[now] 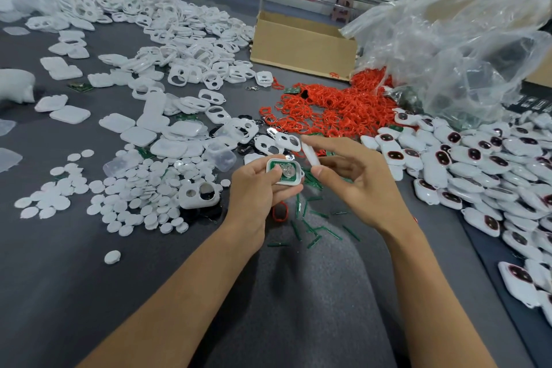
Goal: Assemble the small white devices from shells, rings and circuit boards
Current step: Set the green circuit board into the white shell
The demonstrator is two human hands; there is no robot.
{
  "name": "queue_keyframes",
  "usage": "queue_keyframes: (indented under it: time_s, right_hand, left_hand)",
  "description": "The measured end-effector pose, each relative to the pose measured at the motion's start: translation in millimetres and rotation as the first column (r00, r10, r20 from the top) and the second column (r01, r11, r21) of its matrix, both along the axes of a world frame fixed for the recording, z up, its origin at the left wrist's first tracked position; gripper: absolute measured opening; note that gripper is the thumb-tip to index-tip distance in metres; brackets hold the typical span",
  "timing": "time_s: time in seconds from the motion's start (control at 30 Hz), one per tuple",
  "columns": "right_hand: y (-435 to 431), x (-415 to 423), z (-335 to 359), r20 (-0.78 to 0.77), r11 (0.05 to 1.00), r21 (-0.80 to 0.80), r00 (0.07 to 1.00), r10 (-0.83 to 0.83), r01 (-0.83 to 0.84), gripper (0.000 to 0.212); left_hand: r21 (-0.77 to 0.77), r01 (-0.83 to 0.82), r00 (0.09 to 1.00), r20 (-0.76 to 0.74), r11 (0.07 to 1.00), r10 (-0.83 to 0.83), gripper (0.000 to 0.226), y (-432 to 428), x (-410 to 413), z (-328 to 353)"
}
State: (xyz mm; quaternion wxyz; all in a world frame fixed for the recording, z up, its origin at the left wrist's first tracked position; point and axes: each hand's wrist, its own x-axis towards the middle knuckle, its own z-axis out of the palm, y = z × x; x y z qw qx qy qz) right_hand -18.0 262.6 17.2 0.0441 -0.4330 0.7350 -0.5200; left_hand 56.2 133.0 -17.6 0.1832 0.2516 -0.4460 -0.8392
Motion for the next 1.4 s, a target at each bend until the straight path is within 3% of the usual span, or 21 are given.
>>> queue_keyframes:
  time_s: [0.7, 0.83, 0.93, 1.03, 1.13, 1.3, 1.4]
  right_hand:
    - [-8.2, -2.4, -9.7, -0.064, 0.958, 0.052, 0.958, -0.279, 0.283, 0.023]
    - [-17.5, 0.8, -19.3, -0.134, 0.959, 0.092, 0.957, -0.256, 0.269, 0.019]
    - [-24.9, 3.6, -22.6, -0.204, 0.944, 0.174, 0.948, -0.243, 0.279, 0.027]
    - [-21.2, 1.3, -17.7, -0.018, 0.961, 0.170, 0.976, -0.217, 0.217, 0.029]
    - [-13.0, -0.7, -14.1, 0.118, 0.968, 0.213, 0.981, -0.157, 0.129, 0.044]
    - [-9.4, -4.1, -12.8, 0.013, 0.926, 0.356, 0.990, -0.141, 0.127, 0.053]
    - [-10.0, -4.7, -13.2, -0.272, 0.901, 0.373, 0.954, -0.124, 0.223, 0.050]
  left_hand:
    - [-0.014, 0.013, 1.000, -0.004, 1.000, -0.013, 0.025, 0.3, -1.1, -0.5]
    - [-0.033, 0.047, 0.999, -0.015, 0.998, -0.047, 0.026, 0.3, -0.9, -1.6]
    - [-0.031, 0.044, 0.999, -0.027, 0.999, -0.045, 0.026, -1.0, -0.5, -2.2]
    - [0.003, 0.028, 0.999, -0.030, 1.000, -0.028, 0.024, -2.2, -1.3, -3.3]
    - [-0.004, 0.025, 0.999, -0.021, 1.000, -0.025, 0.025, -2.5, -2.7, -5.5]
    - [-0.030, 0.020, 1.000, -0.012, 0.999, -0.020, 0.027, -3.2, -3.4, -7.3]
    - [-0.027, -0.005, 1.000, 0.009, 1.000, 0.006, 0.028, -4.5, -4.7, -7.4]
